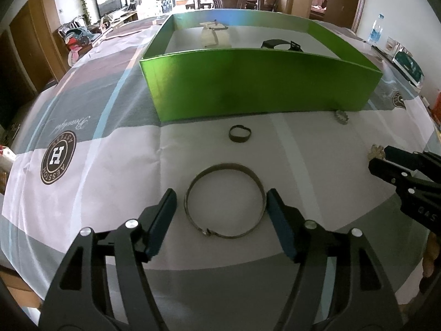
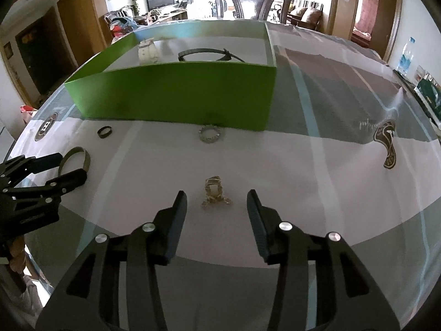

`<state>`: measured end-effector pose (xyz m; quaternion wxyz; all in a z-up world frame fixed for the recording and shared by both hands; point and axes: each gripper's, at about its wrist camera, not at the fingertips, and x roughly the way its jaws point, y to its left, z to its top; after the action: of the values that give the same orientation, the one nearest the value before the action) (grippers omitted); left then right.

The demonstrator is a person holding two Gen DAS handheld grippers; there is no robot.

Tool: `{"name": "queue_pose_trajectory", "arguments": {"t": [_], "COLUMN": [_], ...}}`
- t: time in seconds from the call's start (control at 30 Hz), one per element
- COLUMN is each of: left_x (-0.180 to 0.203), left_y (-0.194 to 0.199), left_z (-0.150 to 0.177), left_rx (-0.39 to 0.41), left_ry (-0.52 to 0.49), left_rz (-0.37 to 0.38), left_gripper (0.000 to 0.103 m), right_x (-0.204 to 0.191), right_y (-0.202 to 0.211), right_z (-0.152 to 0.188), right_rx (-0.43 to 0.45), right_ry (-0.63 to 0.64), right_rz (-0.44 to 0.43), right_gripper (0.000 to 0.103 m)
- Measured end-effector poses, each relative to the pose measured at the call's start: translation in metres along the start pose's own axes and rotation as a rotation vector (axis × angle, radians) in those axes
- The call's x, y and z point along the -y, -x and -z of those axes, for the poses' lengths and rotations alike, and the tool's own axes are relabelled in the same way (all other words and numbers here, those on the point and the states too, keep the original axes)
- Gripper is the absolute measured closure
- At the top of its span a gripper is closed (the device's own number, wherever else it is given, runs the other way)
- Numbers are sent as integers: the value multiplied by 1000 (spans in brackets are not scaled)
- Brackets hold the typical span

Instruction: Organize jewelry

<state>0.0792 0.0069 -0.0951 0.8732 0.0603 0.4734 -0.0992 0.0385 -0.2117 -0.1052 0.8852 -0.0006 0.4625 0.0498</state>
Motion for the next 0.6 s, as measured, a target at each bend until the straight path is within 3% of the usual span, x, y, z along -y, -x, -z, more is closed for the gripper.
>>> {"name": "queue_pose_trajectory", "arguments": {"t": [0.6], "left_x": [2], "left_y": [1], "left_z": [0], "left_rx": [17], "left_ry": [-9], "left_rz": [2], "left_gripper": [42], "right_x": [-5], "right_y": [-2], "right_z": [-1], "right_rx": [4], "right_ry": [11], "right_rz": [-2], "right_gripper": [58]}}
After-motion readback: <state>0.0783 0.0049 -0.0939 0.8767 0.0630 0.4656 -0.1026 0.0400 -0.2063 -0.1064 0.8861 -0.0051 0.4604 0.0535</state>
